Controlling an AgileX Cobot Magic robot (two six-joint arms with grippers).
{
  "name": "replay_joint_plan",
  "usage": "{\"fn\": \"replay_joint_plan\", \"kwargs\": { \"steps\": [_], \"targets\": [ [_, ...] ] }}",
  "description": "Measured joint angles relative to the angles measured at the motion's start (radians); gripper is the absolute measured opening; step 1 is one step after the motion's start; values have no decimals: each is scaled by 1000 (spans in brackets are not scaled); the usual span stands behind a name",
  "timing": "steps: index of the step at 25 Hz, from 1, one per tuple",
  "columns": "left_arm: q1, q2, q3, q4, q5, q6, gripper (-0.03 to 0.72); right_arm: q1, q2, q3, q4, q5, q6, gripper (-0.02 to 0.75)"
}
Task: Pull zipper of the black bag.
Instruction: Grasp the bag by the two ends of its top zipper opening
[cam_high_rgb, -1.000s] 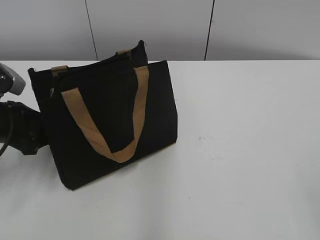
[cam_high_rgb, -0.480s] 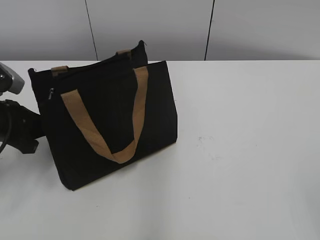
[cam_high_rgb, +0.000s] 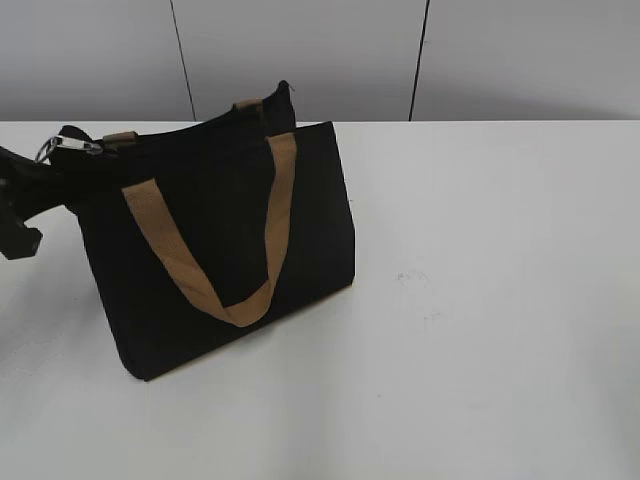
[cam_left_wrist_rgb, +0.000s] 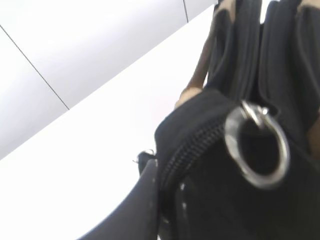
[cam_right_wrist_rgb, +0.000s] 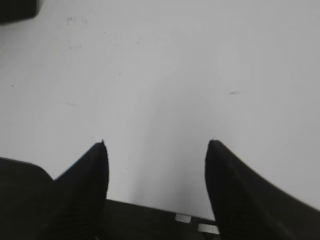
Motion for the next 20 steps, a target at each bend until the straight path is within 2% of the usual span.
{"fn": "replay_joint_plan", "kwargs": {
  "steps": [7, 14, 20],
  "targets": [
    [0, -146, 0, 2, -24, 0, 10, 0, 227, -172, 16, -32, -61, 475],
    [0, -219, 0, -1, -24, 0, 9, 4, 425, -321, 160, -78, -176, 470],
    [0, -271, 0, 0, -23, 0, 9, 110, 584, -430, 239, -124, -287, 429]
  ]
}}
